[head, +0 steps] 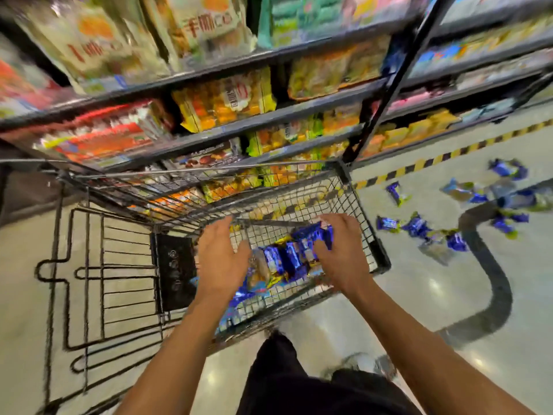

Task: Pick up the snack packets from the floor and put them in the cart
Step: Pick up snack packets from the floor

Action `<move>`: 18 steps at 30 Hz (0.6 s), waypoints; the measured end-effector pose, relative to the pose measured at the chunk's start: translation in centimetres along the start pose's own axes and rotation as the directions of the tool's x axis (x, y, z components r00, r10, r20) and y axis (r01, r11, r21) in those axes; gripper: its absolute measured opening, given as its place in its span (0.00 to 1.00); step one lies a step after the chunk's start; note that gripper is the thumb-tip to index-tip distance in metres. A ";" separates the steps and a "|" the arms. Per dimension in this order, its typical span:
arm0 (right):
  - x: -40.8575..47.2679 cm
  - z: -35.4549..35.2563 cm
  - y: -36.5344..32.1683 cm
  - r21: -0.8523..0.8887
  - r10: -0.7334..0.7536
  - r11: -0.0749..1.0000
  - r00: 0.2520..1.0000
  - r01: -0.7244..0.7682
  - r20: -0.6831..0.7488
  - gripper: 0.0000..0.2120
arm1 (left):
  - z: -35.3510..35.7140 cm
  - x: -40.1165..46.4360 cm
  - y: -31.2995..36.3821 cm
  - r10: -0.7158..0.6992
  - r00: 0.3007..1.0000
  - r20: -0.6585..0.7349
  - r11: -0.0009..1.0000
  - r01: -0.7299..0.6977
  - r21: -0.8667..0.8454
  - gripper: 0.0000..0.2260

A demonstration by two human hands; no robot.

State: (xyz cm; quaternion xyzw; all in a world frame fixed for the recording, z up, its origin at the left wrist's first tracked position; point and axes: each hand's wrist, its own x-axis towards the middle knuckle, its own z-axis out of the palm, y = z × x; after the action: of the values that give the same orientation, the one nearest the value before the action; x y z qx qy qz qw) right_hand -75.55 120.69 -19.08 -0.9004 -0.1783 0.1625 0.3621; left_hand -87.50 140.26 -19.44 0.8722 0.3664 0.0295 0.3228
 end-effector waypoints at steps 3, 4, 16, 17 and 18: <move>-1.6 -4.9 2.8 -0.081 -0.007 0.997 1.000 0.006 -0.018 0.28 | 2.1 -1.9 4.8 0.108 0.994 0.013 0.989 -0.109 0.103 0.29; -2.3 -6.6 4.0 -0.109 -0.008 0.994 0.999 0.005 -0.031 0.28 | 3.0 -2.7 6.5 0.149 0.989 0.019 0.980 -0.150 0.135 0.30; -11.1 -24.6 20.6 -0.252 0.124 0.944 0.936 -0.213 -0.328 0.33 | 15.4 -13.1 25.8 0.510 0.829 0.230 0.737 -0.559 0.380 0.33; -11.9 -25.7 21.9 -0.269 0.131 0.935 0.930 -0.231 -0.344 0.33 | 16.7 -13.7 27.1 0.526 0.811 0.256 0.718 -0.585 0.378 0.34; -12.6 -26.8 23.3 -0.287 0.144 0.923 0.921 -0.257 -0.362 0.34 | 17.9 -14.3 28.5 0.549 0.788 0.278 0.695 -0.615 0.372 0.34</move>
State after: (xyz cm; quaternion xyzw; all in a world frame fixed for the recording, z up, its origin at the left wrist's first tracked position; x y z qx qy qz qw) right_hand -70.62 83.54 -15.14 -0.9760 -0.0445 0.0124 0.2127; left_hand -75.11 106.24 -14.20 0.9923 0.0429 -0.0178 0.1150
